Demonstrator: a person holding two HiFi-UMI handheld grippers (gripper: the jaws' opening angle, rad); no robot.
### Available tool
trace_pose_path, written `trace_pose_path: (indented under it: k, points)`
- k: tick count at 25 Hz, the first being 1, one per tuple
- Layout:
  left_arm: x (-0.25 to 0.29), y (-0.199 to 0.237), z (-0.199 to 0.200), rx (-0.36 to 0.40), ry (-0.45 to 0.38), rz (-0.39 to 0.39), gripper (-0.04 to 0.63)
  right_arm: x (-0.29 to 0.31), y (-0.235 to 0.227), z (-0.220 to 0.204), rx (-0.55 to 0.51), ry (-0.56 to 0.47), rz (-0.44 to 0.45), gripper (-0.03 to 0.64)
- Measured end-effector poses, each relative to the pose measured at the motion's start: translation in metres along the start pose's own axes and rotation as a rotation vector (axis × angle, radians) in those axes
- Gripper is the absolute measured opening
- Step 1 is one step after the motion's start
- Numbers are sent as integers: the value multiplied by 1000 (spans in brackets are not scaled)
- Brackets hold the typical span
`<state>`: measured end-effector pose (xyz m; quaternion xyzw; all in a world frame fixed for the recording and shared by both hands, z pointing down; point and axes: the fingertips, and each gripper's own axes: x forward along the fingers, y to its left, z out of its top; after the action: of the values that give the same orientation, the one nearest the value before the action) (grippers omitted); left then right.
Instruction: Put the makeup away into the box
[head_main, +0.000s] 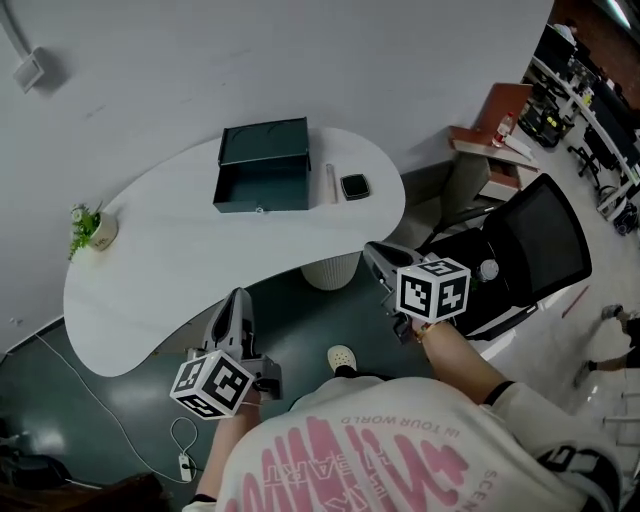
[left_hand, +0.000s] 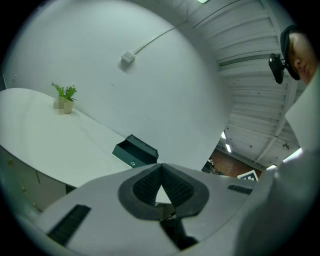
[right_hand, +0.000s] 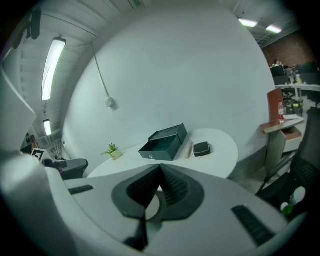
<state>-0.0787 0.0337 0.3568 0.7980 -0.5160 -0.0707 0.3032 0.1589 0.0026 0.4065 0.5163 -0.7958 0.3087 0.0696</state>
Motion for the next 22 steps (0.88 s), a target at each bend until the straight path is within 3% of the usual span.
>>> trace_pose_path:
  k: [8,10,16,22]
  points:
    - [36,17,25,-49,-81,83,2,61,-36,13,-38,68,14,0]
    - [41,20,27,-48,-92,100,2,75,-45,12,-56,92,13,62]
    - [39,43,39,-91,-143,187,2,118,-63,13,-41,144,1,94]
    - [30,60,43,-85,-148,277,2,158,-72,20,-24,164,-49,106]
